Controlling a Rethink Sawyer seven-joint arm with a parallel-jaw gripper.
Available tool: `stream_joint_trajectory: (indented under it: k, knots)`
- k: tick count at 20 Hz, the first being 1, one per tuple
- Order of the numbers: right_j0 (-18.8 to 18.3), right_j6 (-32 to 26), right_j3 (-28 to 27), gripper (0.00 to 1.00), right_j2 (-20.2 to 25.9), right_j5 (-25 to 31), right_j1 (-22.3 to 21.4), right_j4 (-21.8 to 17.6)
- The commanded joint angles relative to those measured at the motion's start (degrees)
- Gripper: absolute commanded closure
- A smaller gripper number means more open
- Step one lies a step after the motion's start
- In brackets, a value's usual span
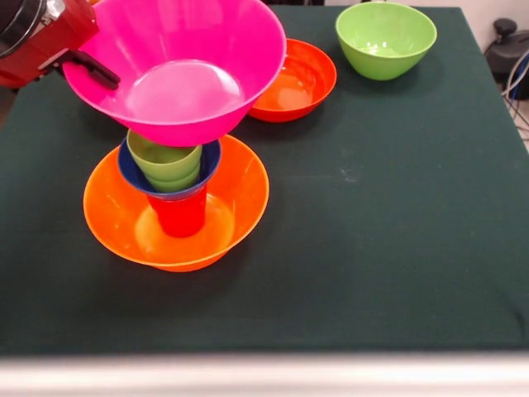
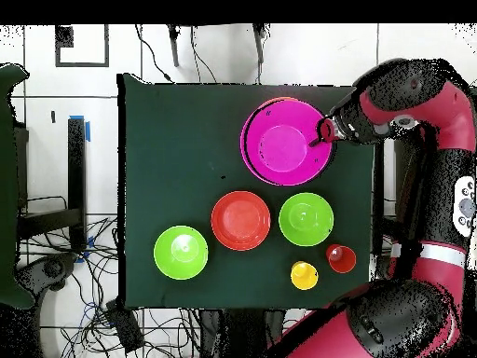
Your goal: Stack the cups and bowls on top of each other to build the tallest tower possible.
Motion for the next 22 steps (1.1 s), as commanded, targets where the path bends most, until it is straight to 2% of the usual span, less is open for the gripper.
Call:
stream_joint_trajectory:
  k: [1,6,16,22]
  knots:
    - [0.2,-16.2,3.6,1.00,-0.8,-5.4,-0.9,-2.7]
    - [0.8,-18.4,0.7,1.00,-0.3,-3.2,-0.6,-3.7]
    - [0.9,-19.1,-0.4,1.00,0.0,-2.1,-0.8,-3.8]
    - [2.5,-19.4,-4.6,1.00,0.9,0.6,0.1,-4.9]
